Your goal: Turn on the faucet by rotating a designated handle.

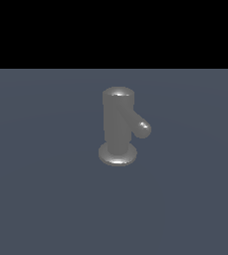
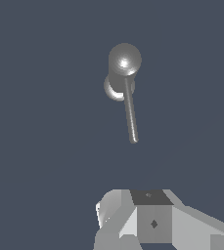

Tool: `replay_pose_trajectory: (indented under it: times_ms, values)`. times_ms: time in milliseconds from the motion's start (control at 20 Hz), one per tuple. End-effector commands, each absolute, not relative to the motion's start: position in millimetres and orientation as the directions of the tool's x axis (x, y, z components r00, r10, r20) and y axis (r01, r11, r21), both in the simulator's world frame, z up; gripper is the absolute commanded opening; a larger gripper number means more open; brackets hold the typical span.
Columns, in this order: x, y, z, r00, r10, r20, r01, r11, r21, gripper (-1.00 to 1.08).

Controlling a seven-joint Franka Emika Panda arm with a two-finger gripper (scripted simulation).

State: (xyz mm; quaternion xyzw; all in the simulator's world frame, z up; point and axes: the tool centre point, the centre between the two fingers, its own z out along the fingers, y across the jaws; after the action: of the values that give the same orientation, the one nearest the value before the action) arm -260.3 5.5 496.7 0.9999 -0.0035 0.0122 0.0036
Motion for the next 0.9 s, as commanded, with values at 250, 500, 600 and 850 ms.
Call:
replay_pose_trajectory:
  times_ms: [250, 500, 600, 850]
  values:
    - [-260.0, 5.6, 490.9, 1.0, -0.005, 0.024, -0.005, -1.0, 0.007, -1.0]
    - [-259.1, 6.0, 473.3, 1.0, 0.002, 0.022, 0.002, -1.0, 0.007, -1.0]
    - [-258.7, 6.2, 462.8, 1.0, 0.006, 0.021, 0.006, -1.0, 0.006, -1.0]
    - [-257.1, 7.0, 427.2, 1.0, 0.02, 0.018, 0.02, -1.0, 0.006, -1.0]
